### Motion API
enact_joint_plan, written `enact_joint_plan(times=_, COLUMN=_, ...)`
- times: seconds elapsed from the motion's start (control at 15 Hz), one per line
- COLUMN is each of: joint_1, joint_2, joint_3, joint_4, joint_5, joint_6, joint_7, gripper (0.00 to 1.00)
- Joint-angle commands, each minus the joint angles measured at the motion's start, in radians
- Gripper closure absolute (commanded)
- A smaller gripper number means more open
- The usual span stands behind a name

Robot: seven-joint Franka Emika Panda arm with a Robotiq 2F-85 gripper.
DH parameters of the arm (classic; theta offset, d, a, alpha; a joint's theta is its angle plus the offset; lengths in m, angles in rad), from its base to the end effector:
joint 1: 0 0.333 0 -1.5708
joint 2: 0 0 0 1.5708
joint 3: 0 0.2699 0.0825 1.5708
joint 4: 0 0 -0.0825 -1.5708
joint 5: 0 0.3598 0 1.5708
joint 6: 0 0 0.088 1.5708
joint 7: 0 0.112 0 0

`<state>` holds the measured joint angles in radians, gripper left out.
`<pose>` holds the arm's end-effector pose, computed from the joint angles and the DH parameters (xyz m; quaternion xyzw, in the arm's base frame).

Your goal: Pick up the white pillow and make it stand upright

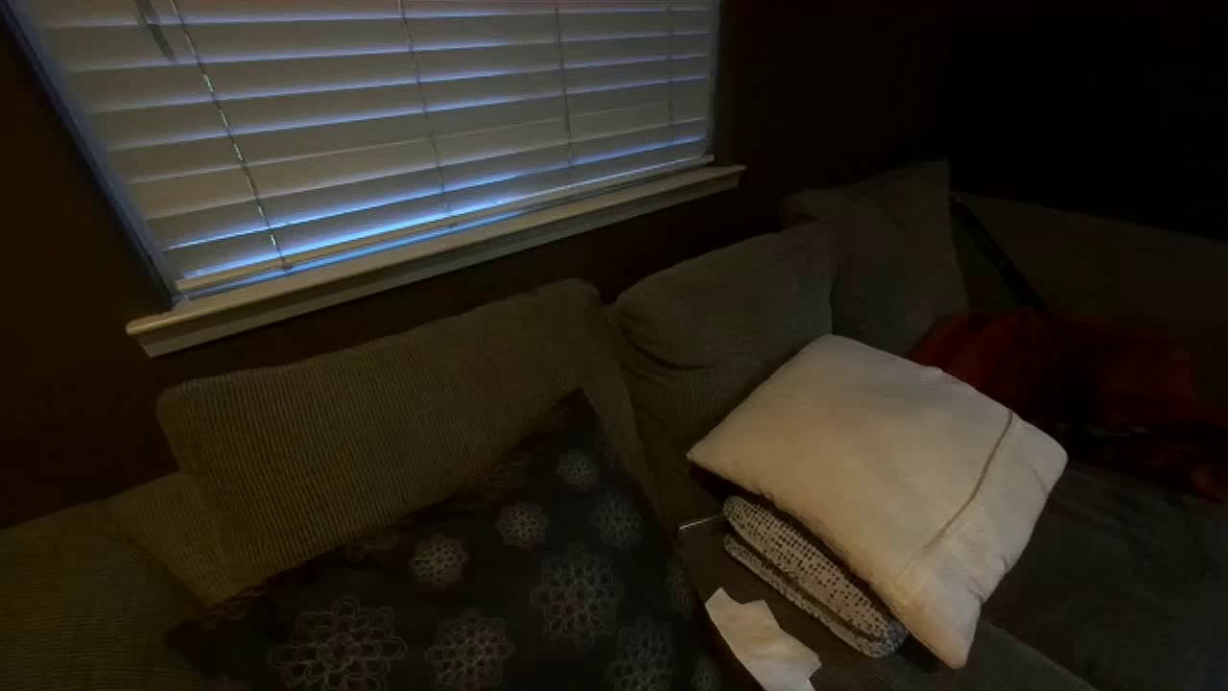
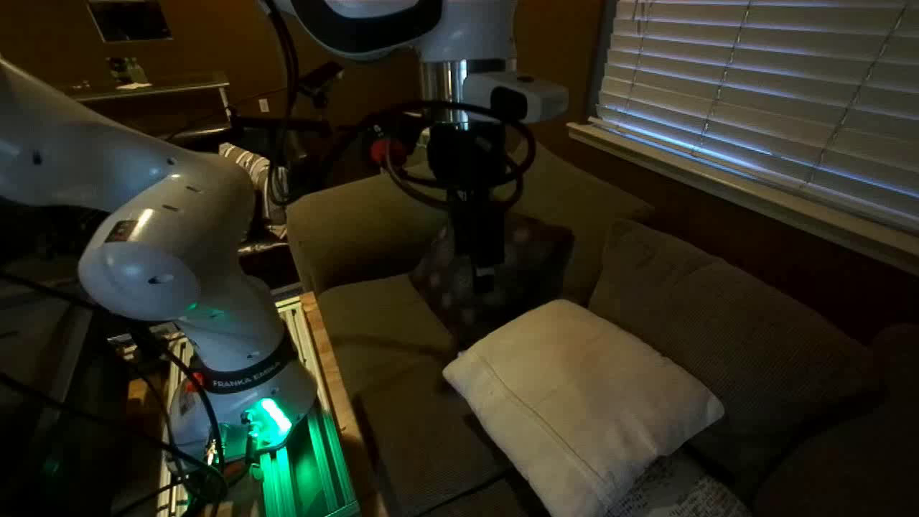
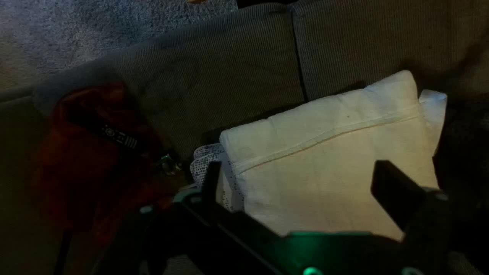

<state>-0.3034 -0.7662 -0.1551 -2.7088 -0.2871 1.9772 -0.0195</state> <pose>0.2911 -0.1599 0.4200 0.9864 -0.1430 -0.0004 0.0807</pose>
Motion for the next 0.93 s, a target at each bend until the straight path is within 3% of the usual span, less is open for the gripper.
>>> enact_joint_plan(times=0.0, joint_1=0.009, joint_2=-0.001, joint_3=-0.007, joint_4=0.002, joint_5=-0.005, joint_6=-0.004, joint_7=0.005, gripper=0.00)
enact_joint_plan(times=0.53, joint_1=0.009, joint_2=-0.001, joint_3=-0.007, joint_4=0.002, joint_5=-0.005, joint_6=-0.004, joint_7=0.005, gripper=0.00)
enact_joint_plan(times=0.8, joint_1=-0.009, joint_2=0.023, joint_3=-0.034, joint_4=-0.071, joint_5=-0.002, joint_6=0.115, joint_7=0.050, gripper=0.00)
enact_joint_plan(times=0.87, joint_1=-0.012, joint_2=0.078, joint_3=-0.038, joint_4=-0.032, joint_5=0.007, joint_6=0.137, joint_7=0.066, gripper=0.00)
